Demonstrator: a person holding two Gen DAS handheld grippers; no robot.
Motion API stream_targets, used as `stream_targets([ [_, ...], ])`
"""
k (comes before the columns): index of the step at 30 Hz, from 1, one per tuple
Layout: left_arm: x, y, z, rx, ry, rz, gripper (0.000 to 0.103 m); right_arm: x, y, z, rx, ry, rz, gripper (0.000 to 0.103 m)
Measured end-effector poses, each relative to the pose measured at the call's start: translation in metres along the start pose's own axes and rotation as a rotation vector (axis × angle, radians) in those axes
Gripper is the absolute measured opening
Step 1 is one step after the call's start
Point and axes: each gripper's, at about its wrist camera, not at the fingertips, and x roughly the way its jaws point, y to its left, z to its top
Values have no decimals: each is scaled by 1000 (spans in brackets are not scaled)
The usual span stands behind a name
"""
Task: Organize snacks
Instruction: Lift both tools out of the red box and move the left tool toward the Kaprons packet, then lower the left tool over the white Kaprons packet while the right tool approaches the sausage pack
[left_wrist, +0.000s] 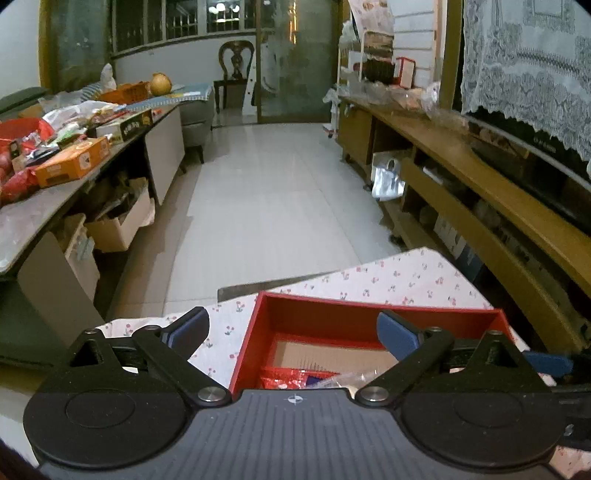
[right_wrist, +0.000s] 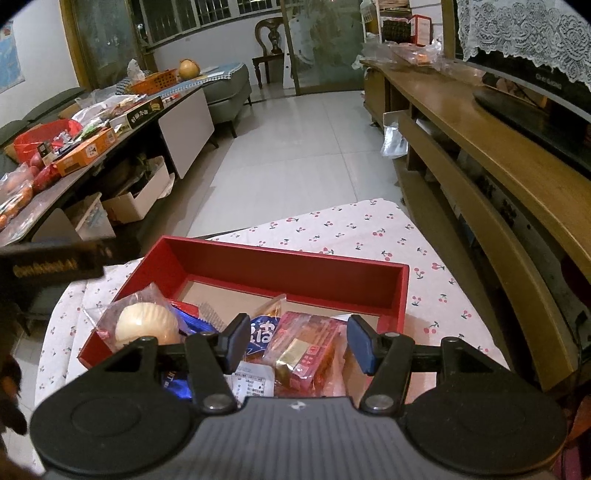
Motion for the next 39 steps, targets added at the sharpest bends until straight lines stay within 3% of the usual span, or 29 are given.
stream_targets([
  [9,-21,-3,-15,29,28,-45,100,-10,5,-9,-28,3,5,63],
  [18,-62,-6,-59,60,84,-106,100,-45,-1,-36,-19,13,-15,64],
  [25,-63,-20,-105,78,246,-225,100,-63,3,-67,-28,56,6,66],
  [30,-48,-29,-134,21,394,-289,99,-68,-1,-72,-10,61,15,67],
  [35,-34,-23,-141,-170,463,-333,99,-71,-5,-69,12,64,51,67],
  [39,-35,-29,-146,-242,428,-251,99,-77,-7,-67,27,60,97,67],
])
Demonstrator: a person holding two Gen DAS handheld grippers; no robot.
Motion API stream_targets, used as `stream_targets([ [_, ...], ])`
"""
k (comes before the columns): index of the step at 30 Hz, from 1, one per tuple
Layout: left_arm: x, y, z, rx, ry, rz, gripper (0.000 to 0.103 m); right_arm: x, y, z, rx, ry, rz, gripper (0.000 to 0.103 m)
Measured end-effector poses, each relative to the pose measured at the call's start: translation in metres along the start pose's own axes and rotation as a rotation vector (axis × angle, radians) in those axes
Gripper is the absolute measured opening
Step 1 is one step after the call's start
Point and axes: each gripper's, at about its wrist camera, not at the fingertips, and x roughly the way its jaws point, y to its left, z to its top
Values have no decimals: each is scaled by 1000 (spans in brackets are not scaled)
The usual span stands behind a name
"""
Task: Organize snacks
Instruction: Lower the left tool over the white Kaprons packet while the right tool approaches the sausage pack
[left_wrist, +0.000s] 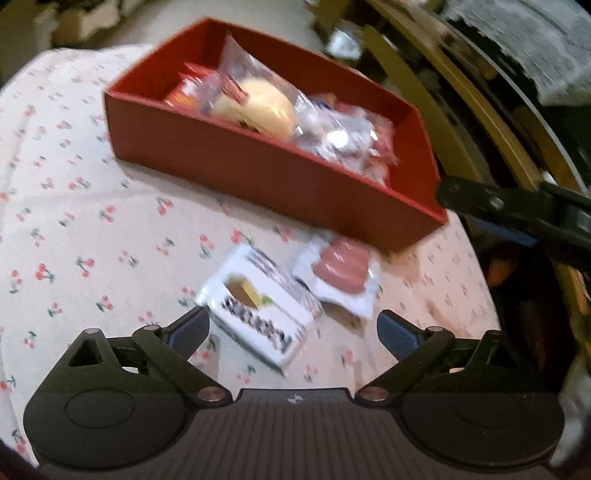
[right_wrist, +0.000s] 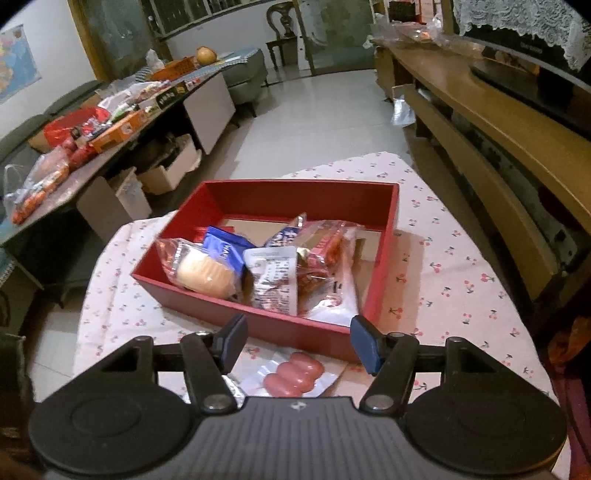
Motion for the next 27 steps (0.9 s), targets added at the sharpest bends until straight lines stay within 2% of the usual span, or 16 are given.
stream_targets([
  [2,5,-5,0,-22,-37,51,100,-4,-1,0,2,-5,24,67],
  [8,32,-8,-3,-139,-68,197,99,-19,-14,1,38,-21,74,68],
  [12,36,-11,-8,-81,-60,262,99,-28,-19,4,56,-35,100,68],
  [19,5,24,-25,-62,0,306,100,-41,-15,5,28,-64,113,72],
  [21,-3,34,-27,-92,-6,328,96,-40,-15,3,21,-59,90,72],
  [22,-8,37,-26,-123,-20,309,95,-39,-15,2,22,-53,86,72],
  [24,-7,30,-22,-136,-31,251,95,-36,-17,1,29,-44,89,72],
  [27,12,4,-12,-142,-57,250,96,-34,-19,1,46,-33,95,72],
])
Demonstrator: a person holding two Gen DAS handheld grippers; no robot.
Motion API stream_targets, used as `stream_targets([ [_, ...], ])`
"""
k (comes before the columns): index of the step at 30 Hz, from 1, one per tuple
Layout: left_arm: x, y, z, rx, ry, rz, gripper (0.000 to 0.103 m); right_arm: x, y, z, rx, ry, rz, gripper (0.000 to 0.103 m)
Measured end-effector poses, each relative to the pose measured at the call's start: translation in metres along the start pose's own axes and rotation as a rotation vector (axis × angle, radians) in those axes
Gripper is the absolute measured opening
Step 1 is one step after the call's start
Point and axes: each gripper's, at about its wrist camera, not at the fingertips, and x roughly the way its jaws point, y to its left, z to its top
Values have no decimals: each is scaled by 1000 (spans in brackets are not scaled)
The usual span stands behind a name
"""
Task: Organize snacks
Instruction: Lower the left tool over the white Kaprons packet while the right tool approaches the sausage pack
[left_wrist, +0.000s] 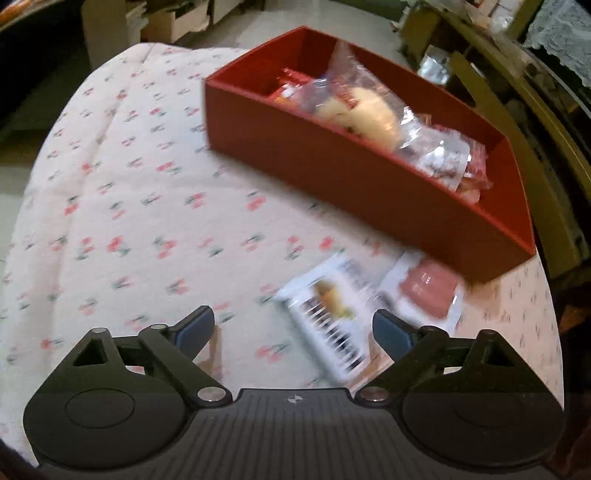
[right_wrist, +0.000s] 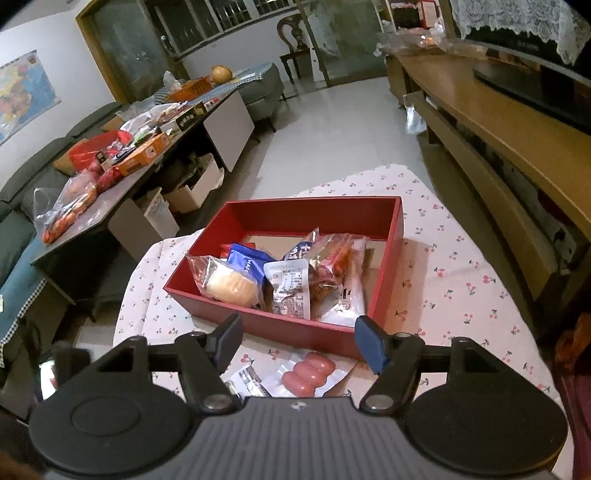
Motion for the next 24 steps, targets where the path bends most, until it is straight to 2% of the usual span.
stream_targets([
  [2,16,-18,1,-3,24,1,101,-1,0,1,6,-2,12,72],
  [5,27,-44,-4,108,6,97,102,-5,-1,2,9,-13,20,72],
  [9,28,-39,-6,136,4,133,102,-12,-5,3,13,-30,26,72],
  [11,23,-31,-8,168,24,148,94,-16,-5,3,5,-32,27,72],
  [12,20,-25,-11,182,32,162,94,-17,-4,3,-1,-35,24,72],
  [14,14,-12,-17,205,51,159,93,-19,-3,3,-8,-39,13,72],
  [18,4,10,-18,205,70,122,86,-7,1,-2,-38,1,-24,73],
  [22,7,17,-9,214,53,58,88,25,-4,-16,-18,120,-82,73],
  [24,13,16,-6,258,21,61,88,39,-9,-25,9,178,-106,73],
])
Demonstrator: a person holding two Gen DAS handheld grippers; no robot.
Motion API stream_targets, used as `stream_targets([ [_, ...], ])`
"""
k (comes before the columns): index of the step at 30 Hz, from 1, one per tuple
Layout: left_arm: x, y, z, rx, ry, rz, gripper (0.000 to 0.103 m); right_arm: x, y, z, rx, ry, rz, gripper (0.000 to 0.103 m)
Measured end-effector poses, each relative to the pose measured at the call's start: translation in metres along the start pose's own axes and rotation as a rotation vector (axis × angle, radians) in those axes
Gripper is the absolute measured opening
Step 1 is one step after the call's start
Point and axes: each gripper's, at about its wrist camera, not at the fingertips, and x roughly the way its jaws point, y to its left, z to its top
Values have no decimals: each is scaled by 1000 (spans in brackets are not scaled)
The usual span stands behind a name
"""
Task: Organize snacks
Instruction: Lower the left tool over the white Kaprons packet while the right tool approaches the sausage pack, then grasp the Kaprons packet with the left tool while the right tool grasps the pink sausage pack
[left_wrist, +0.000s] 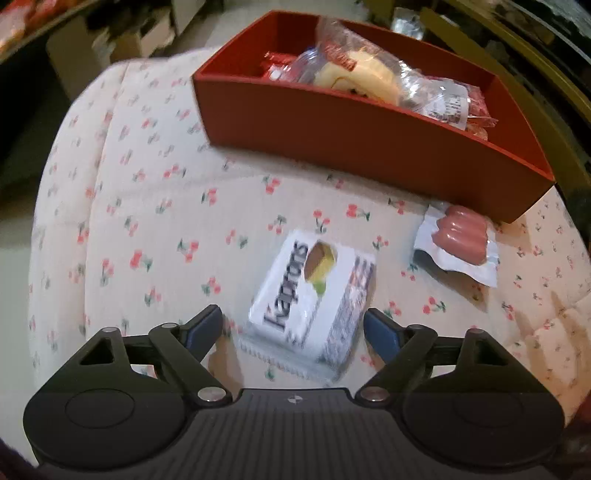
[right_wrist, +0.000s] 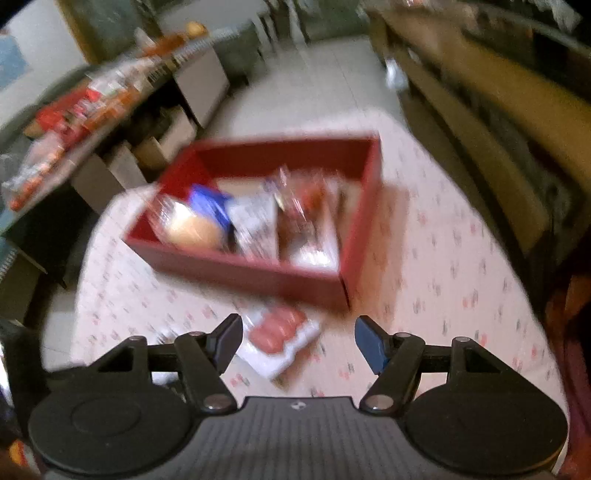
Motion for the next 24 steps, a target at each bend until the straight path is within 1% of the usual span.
stream_targets([
  [3,4,-10,-1,90,-24,3,87,18,-5,-7,51,68,-16,73],
  [5,3,-10,-5,122,-42,-9,84,27,-5,-8,80,91,-27,73],
  [7,-1,-12,-9,159,-57,-33,74,39,1,-7,105,107,-39,73],
  [10,-6,-10,-18,163,-75,-65,71,52,9,-4,170,108,-39,73],
  [13,-6,-6,-21,166,-90,-81,72,69,22,-1,230,123,-21,73],
  [14,-7,-6,-22,157,-91,-90,73,75,29,1,232,124,-41,81],
  [16,-13,-7,-25,142,-95,-105,74,88,39,4,203,115,-108,87],
  [17,-13,-5,-25,135,-96,-113,76,96,43,3,186,119,-144,91],
  [18,-12,-4,-24,132,-91,-120,77,100,48,1,159,104,-161,93],
  [19,-11,-3,-24,132,-94,-128,80,100,53,-1,132,99,-179,93],
  [20,-11,-1,-23,131,-88,-131,83,101,61,-3,70,103,-206,89],
  [21,-9,1,-23,125,-77,-137,88,102,65,-7,13,107,-225,88],
  [23,-9,4,-23,120,-71,-149,91,98,66,-13,-59,115,-237,81],
  [24,-9,4,-23,122,-67,-151,92,94,62,-15,-66,119,-229,79],
])
